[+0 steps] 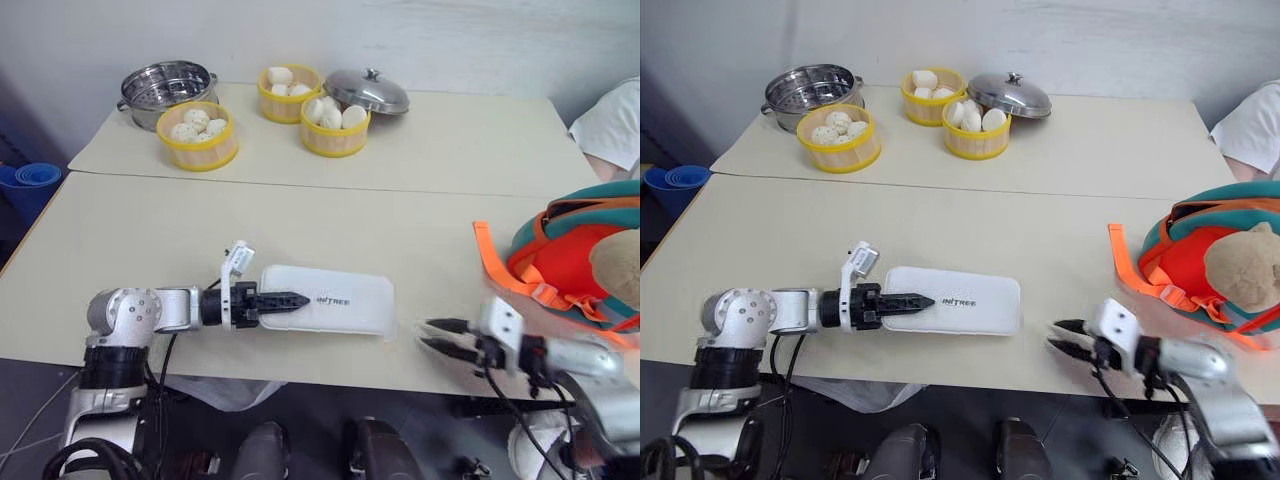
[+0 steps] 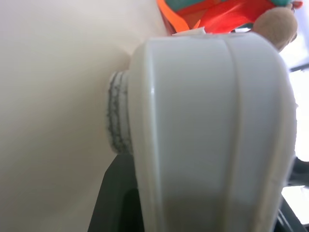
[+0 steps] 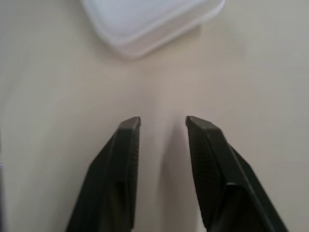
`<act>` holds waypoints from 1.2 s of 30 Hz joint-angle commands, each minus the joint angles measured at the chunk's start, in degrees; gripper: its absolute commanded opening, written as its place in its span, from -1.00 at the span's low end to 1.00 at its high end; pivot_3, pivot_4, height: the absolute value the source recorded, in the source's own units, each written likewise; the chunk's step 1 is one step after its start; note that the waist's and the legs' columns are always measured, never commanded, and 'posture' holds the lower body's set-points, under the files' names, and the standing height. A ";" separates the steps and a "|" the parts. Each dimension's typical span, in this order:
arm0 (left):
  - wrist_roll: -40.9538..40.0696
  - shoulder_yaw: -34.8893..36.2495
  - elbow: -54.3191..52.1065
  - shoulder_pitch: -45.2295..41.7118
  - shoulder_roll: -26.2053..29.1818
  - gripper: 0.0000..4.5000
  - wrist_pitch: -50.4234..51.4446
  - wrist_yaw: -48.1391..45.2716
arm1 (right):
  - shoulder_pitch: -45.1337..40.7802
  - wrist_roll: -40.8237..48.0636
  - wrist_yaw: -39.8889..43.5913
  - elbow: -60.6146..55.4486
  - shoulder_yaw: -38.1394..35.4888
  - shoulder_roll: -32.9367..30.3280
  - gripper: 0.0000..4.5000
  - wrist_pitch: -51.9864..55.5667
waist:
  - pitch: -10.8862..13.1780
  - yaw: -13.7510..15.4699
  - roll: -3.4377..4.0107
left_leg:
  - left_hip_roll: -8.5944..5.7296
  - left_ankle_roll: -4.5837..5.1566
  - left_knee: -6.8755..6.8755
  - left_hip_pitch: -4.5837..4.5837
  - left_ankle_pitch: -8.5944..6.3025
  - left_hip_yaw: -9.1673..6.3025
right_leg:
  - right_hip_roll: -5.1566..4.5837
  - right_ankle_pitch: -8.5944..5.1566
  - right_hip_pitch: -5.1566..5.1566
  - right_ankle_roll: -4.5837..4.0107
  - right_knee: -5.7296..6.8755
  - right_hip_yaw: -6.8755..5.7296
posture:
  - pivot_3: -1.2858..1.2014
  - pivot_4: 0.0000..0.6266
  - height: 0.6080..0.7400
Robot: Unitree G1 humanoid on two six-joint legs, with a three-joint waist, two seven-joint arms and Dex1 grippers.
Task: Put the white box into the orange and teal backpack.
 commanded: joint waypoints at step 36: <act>10.04 4.12 -3.13 9.07 -0.16 -0.45 -33.51 -17.12 | -26.02 15.36 -3.41 15.17 -10.89 -1.89 -0.45 11.19 | 0.03 -1.70 0.36 | -0.01 0.56 -0.42 0.04 0.01 0.15 | 0.09 0.14 -0.04 0.23 -0.30 0.26 | 0.03 -0.52 1.00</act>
